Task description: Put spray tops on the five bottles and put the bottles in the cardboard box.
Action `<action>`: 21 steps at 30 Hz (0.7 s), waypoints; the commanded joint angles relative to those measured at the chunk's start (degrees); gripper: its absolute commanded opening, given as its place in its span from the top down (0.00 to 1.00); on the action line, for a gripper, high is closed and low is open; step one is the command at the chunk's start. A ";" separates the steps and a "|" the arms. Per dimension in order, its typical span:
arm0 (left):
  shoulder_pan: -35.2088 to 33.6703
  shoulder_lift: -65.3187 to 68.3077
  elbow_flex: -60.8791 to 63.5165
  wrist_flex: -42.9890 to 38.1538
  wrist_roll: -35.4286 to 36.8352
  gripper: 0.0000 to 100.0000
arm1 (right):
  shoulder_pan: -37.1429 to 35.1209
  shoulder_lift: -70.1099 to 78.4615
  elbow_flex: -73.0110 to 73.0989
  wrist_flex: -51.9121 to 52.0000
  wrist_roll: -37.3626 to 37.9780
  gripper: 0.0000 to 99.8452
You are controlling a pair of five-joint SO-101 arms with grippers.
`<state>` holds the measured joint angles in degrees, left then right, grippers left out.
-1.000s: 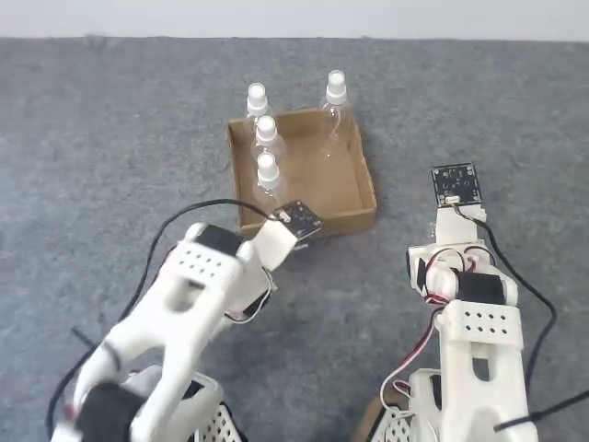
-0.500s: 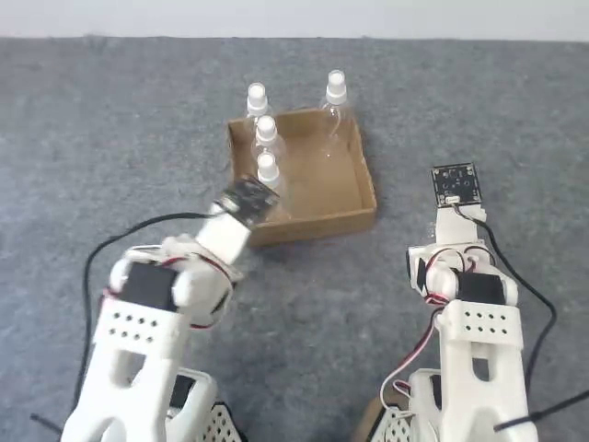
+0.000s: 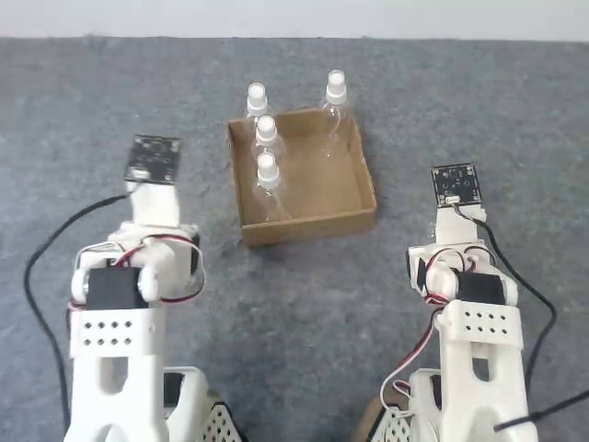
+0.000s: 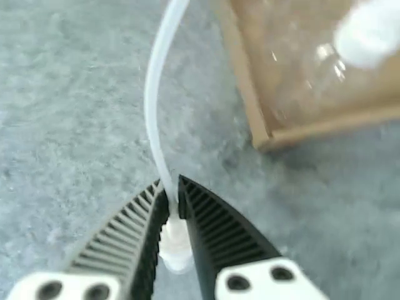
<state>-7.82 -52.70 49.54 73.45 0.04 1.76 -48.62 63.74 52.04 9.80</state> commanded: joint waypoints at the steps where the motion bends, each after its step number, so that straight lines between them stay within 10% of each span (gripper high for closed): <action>1: -2.90 -1.14 -1.27 -5.27 2.81 0.99 | 0.75 -1.80 -0.79 -1.19 0.00 0.96; 21: -8.53 15.21 -1.45 -14.86 10.37 0.99 | 0.75 -1.54 -0.79 -1.19 0.00 0.96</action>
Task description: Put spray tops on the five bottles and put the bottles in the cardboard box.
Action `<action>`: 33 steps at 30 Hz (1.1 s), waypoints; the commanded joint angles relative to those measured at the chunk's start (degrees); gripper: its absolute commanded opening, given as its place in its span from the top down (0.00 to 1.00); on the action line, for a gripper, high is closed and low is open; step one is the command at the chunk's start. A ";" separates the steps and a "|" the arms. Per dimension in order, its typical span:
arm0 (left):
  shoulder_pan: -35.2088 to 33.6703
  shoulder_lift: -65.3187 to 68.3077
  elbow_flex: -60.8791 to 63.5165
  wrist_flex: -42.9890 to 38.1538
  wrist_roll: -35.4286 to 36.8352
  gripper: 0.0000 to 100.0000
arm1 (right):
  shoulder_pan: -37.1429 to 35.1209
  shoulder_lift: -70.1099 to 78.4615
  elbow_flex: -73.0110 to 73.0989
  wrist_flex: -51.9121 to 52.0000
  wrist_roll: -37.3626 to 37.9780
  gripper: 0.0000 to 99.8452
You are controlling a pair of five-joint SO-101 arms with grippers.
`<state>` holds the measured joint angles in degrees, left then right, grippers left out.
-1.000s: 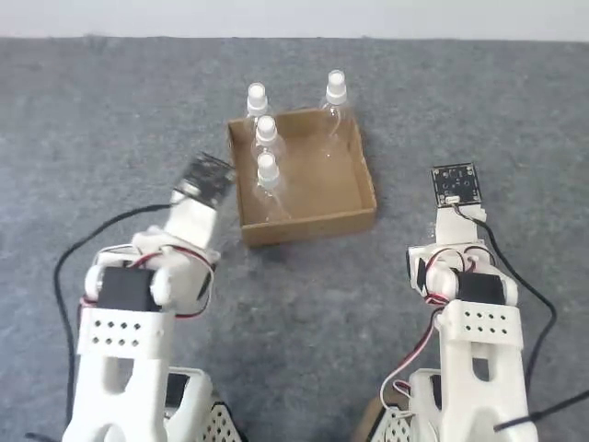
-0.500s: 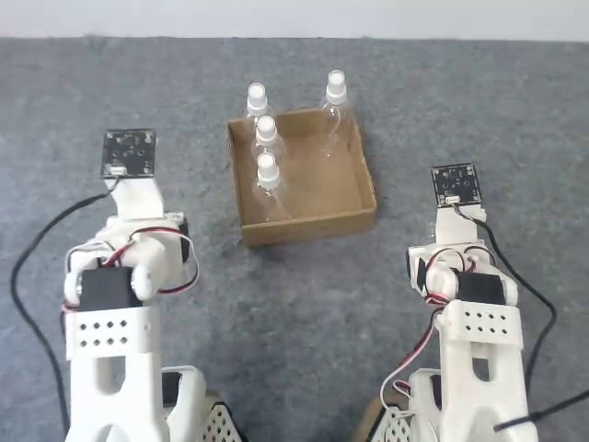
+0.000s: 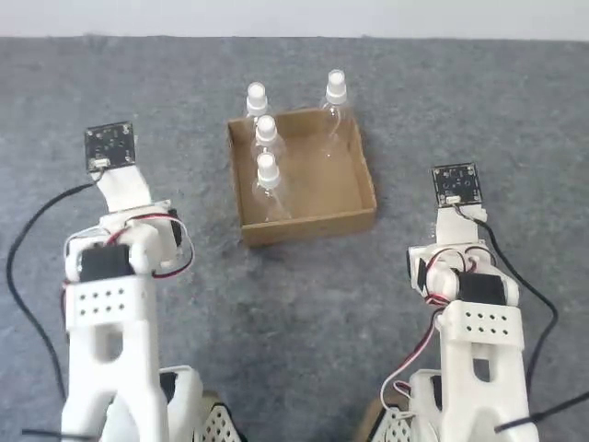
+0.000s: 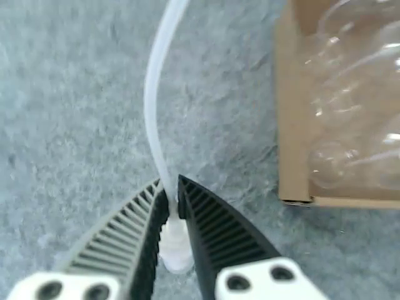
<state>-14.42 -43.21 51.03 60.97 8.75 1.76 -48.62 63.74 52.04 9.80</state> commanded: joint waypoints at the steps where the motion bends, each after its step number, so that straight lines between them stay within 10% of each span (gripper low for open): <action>1: -2.81 6.68 -3.47 -2.37 1.85 0.99 | 0.75 -1.54 -0.79 -1.19 0.00 0.96; 33: -26.02 7.91 -2.33 -4.13 1.32 0.79 | 0.75 -1.54 -0.70 -0.84 0.00 0.96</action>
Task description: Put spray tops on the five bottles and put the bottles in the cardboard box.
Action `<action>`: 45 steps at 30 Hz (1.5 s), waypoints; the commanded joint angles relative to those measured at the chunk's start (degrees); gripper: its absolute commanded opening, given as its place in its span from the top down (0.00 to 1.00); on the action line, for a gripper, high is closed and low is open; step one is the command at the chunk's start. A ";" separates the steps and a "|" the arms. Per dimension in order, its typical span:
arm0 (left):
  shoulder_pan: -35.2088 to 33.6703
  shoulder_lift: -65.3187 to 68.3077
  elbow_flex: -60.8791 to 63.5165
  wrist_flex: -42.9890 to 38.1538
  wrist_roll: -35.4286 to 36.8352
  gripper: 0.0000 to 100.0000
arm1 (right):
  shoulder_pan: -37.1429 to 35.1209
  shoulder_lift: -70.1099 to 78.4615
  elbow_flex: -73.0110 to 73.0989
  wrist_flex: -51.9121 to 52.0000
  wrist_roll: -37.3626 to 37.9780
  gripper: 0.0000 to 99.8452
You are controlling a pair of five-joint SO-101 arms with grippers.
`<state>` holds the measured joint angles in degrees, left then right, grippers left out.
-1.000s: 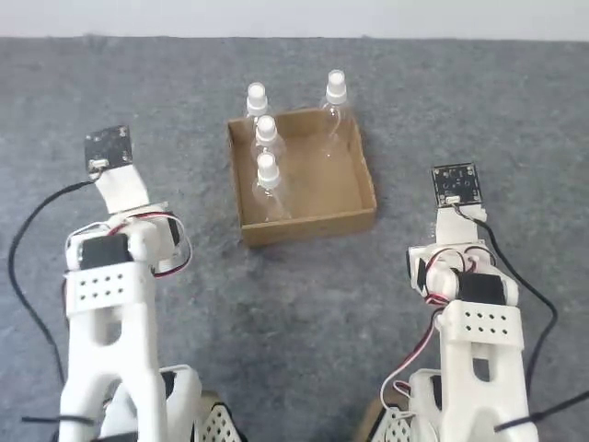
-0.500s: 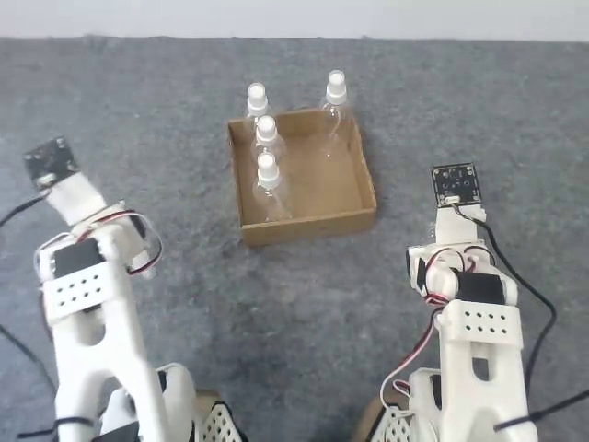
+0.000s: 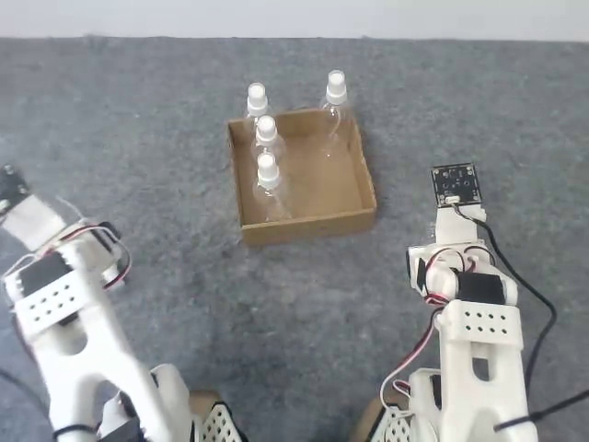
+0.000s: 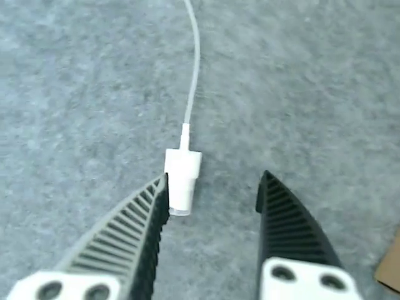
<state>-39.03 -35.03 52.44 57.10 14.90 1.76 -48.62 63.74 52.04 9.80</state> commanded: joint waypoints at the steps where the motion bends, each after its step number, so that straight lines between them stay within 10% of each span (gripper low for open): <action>1: -1.41 -0.09 -4.18 -0.26 -7.03 0.79 | 0.75 -1.54 -0.70 -0.84 0.00 0.96; 27: -6.07 0.18 -11.30 8.88 -74.55 0.79 | 0.66 -1.54 -0.70 -0.84 0.00 0.96; 45: -5.80 0.26 -11.65 9.23 -83.25 0.79 | 0.48 -1.54 -0.62 -0.92 0.00 0.96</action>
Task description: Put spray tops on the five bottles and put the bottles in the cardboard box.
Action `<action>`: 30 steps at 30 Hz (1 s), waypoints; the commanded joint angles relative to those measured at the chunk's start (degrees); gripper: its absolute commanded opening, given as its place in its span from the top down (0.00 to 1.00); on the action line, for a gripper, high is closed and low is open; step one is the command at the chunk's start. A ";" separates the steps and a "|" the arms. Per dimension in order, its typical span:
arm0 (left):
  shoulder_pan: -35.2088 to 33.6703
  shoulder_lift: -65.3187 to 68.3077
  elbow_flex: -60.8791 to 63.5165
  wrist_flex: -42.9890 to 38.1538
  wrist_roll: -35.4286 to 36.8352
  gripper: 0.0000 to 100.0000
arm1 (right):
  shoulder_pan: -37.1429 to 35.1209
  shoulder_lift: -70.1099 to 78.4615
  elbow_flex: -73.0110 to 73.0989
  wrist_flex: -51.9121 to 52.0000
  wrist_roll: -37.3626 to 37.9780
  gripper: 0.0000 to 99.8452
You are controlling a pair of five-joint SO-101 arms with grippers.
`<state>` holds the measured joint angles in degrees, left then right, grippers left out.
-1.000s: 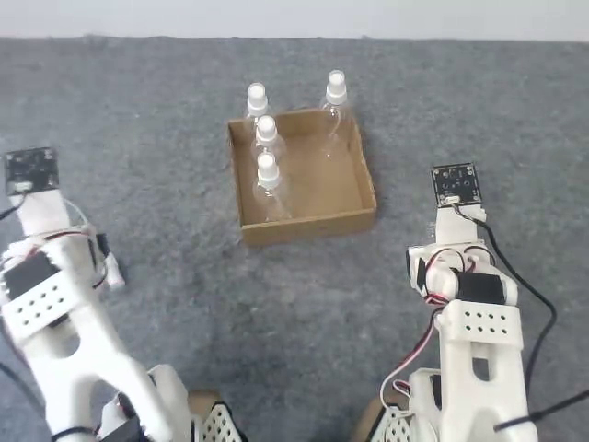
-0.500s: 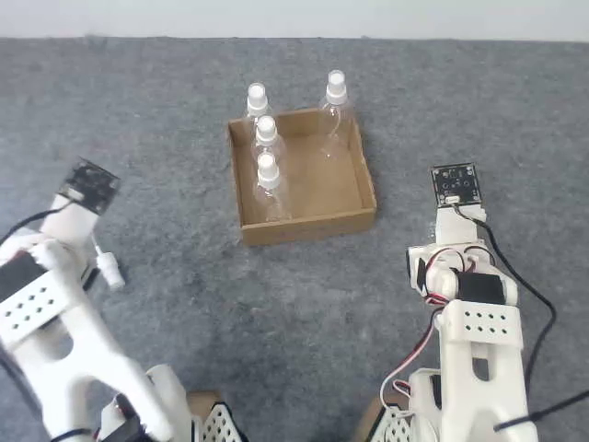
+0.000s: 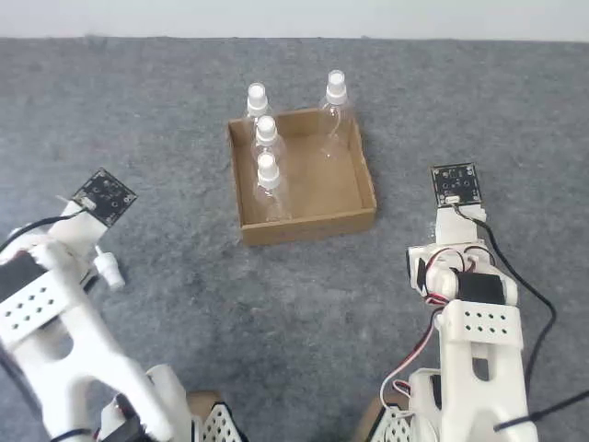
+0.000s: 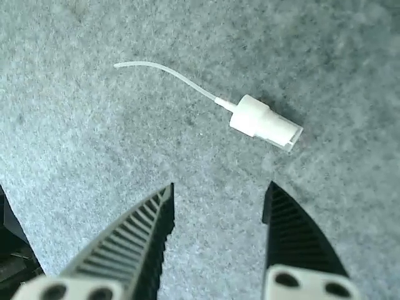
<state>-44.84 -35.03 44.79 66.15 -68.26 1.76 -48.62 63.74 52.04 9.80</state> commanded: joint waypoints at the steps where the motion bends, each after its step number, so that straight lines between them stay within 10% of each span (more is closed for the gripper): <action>1: 0.00 0.26 -4.26 0.35 0.00 0.79 | 0.48 -1.54 -0.62 -0.92 0.00 0.96; 12: -0.35 19.60 -25.01 14.95 1.85 0.79 | 0.48 -1.54 -0.62 -0.84 0.00 0.96; 18: -0.35 28.31 -32.66 24.35 -11.60 0.79 | 0.57 -1.54 -0.62 -1.01 0.00 0.96; 30: -0.26 34.90 -32.48 15.56 -22.15 0.79 | 0.66 -1.54 0.00 -2.33 0.00 0.96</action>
<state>-44.84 -1.01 15.25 85.14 -87.08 1.85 -48.62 64.44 51.08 9.80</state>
